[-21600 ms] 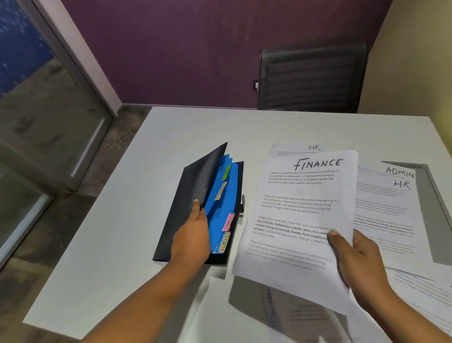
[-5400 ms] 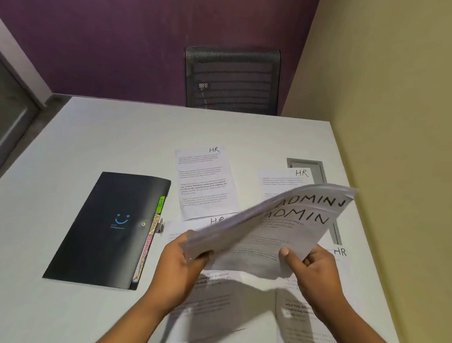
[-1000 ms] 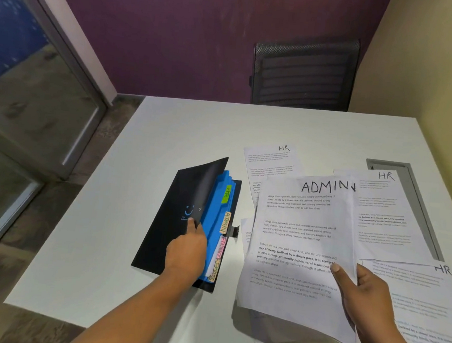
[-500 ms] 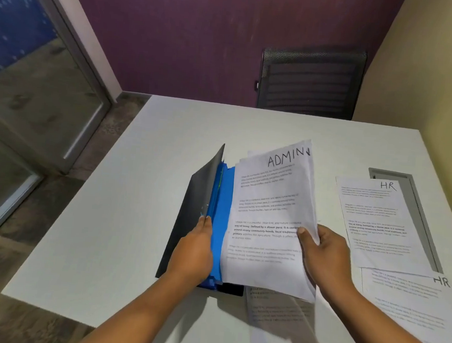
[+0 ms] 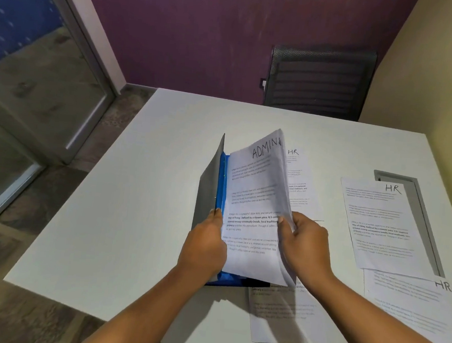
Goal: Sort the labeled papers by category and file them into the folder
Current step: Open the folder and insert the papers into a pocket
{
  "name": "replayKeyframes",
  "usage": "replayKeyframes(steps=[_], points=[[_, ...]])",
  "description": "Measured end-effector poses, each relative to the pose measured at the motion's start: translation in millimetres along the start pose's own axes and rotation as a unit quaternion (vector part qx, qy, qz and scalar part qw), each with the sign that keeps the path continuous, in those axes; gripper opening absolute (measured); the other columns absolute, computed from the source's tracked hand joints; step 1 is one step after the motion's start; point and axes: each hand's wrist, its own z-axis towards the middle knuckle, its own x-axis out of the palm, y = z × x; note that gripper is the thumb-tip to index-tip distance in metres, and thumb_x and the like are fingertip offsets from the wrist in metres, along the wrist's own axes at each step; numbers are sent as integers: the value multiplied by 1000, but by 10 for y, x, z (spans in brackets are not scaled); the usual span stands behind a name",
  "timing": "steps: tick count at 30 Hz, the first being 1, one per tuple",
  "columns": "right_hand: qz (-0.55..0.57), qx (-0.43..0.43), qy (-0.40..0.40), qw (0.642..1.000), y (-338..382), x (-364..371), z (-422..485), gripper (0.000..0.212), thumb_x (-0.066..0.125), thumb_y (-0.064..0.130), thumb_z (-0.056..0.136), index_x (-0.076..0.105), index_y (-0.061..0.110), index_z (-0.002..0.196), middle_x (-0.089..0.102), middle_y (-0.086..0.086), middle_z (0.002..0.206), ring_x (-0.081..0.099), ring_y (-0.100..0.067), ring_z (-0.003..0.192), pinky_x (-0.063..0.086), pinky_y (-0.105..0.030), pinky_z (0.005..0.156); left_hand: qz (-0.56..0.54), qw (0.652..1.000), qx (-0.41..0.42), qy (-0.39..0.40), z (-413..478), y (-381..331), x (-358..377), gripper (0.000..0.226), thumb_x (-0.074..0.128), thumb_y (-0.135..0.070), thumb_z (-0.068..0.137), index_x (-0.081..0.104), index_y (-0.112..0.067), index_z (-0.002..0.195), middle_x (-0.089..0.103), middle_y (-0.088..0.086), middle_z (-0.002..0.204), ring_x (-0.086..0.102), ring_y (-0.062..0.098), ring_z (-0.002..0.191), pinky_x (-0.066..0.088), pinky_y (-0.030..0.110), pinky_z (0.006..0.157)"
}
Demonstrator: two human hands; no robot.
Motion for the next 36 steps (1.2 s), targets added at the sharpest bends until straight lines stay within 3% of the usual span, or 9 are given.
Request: replayKeyframes(steps=[7, 10, 12, 14, 17, 20, 27, 31, 36], points=[[-82, -25, 44, 995, 223, 11, 11, 37, 54, 29, 99, 46, 31, 63, 51, 15, 56, 49, -4, 53, 25, -15, 44, 55, 998, -18, -9, -51, -90, 4, 68, 47, -23, 102, 9, -14, 157, 46, 7, 143, 59, 15, 100, 49, 20, 78], [-80, -17, 99, 992, 307, 93, 105, 11, 59, 33, 96, 66, 25, 98, 67, 10, 78, 60, -14, 69, 35, -15, 51, 59, 998, -15, -12, -66, -104, 50, 65, 43, -23, 103, 7, -12, 156, 44, 9, 143, 61, 18, 104, 53, 17, 76], [-51, 7, 115, 992, 338, 175, 147, 33, 65, 34, 91, 63, 21, 122, 74, 4, 88, 68, -14, 74, 52, -24, 64, 31, 999, -28, -10, -71, -126, 49, 63, 37, -27, 105, 4, -14, 157, 40, 6, 150, 58, 13, 104, 44, 1, 68], [-37, 24, 121, 992, 340, 244, 170, 40, 67, 31, 88, 61, 18, 126, 76, 1, 87, 73, -14, 75, 59, -32, 76, 38, 999, -16, -14, -77, -149, 38, 65, 39, -28, 105, 4, -12, 157, 39, 5, 151, 57, 12, 108, 46, 6, 78], [-28, 30, 130, 991, 309, 286, 169, 27, 63, 24, 89, 67, 17, 115, 75, 0, 88, 75, -17, 84, 60, -37, 83, 61, 998, 1, -14, -69, -150, 49, 69, 47, -32, 102, 8, -13, 156, 45, 4, 143, 59, 14, 110, 52, 22, 85], [-42, 22, 125, 991, 263, 231, 133, 15, 61, 22, 90, 71, 21, 101, 70, 10, 70, 68, -4, 66, 53, -22, 67, 66, 998, 1, -14, -33, -130, 92, 70, 51, -33, 100, 12, -14, 155, 50, 4, 137, 63, 15, 103, 57, 26, 81], [-41, 53, 119, 991, -146, -28, 18, 7, 69, 24, 86, 69, 31, 83, 71, 6, 70, 71, -13, 70, 55, -29, 72, 33, 999, -1, -9, 105, -94, 223, 68, 51, -32, 100, 14, -18, 155, 47, 2, 139, 54, 4, 88, 53, 18, 67], [-35, 103, 121, 987, -512, -304, -187, 8, 71, 20, 88, 69, 27, 85, 71, 0, 67, 73, -12, 63, 53, -26, 67, 102, 994, 34, 13, 191, 55, 417, 76, 55, -28, 98, 8, -17, 157, 13, 4, 165, 62, 12, 102, 48, 15, 69], [-78, 178, 101, 976, -997, -658, -559, 11, 73, 17, 87, 71, 27, 85, 72, 6, 64, 73, -9, 63, 55, -31, 70, 162, 983, 30, 75, 261, 282, 701, 84, 60, -26, 96, 4, -30, 158, 5, 8, 166, 58, 27, 125, 57, 25, 81]])
